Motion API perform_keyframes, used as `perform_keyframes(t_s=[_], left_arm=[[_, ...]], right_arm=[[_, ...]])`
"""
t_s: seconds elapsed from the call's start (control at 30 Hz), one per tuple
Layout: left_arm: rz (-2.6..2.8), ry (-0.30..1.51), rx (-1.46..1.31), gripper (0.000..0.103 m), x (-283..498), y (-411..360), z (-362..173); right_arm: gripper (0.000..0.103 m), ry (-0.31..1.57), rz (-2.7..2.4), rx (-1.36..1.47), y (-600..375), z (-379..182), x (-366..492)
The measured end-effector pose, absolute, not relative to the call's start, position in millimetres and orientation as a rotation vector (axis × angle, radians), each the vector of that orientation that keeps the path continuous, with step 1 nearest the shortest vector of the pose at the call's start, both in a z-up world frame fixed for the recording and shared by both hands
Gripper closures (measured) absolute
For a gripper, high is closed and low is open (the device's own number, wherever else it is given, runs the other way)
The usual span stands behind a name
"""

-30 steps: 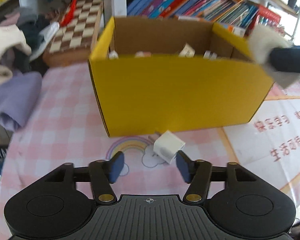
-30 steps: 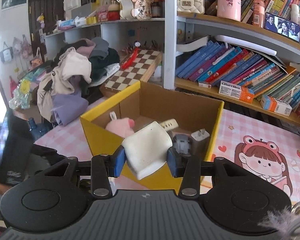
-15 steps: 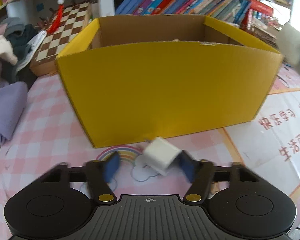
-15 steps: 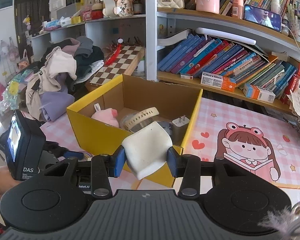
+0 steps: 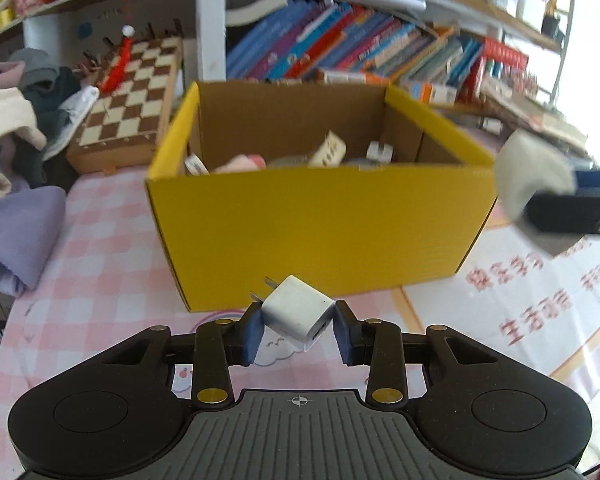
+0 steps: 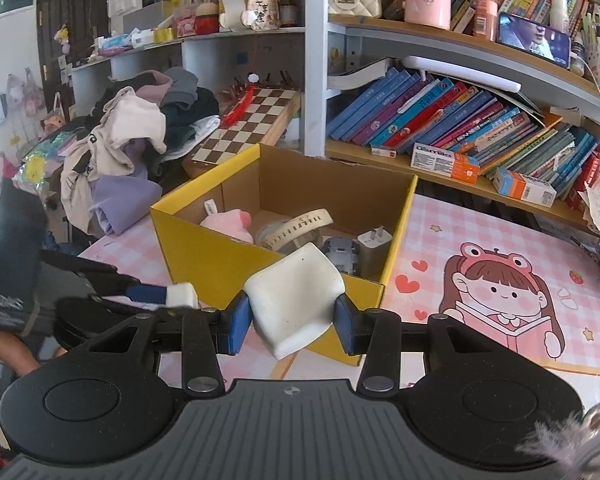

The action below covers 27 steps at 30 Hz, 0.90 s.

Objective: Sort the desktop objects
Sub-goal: 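Carry the white cube and charger over the box opening with both tools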

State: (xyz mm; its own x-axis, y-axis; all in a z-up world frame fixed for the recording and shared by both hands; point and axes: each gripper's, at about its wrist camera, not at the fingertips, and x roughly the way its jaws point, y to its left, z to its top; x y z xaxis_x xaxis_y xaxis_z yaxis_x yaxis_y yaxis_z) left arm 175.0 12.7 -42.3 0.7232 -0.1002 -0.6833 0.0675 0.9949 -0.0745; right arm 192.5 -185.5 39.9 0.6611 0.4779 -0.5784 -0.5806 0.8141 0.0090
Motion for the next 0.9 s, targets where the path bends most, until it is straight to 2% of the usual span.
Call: perform_keyframes(t_s=[0.17, 0.5, 0.9], left_arm=[[-0.086, 0.661, -0.095, 0.068, 162.0, 18.1, -8.8], [-0.073, 0.49, -0.043, 0.068, 186.0, 16.9, 48.9], [-0.022, 0.513, 0.008, 0.068, 248.5, 18.0, 54.5]], right_arm=[[0.062, 0.58, 0.622, -0.182, -181.8, 43.6, 195.6], [0.062, 0.523, 0.634, -0.157, -179.2, 55.4, 233.1], [0.062, 0.527, 0.705, -0.208, -150.0, 50.4, 322.5]])
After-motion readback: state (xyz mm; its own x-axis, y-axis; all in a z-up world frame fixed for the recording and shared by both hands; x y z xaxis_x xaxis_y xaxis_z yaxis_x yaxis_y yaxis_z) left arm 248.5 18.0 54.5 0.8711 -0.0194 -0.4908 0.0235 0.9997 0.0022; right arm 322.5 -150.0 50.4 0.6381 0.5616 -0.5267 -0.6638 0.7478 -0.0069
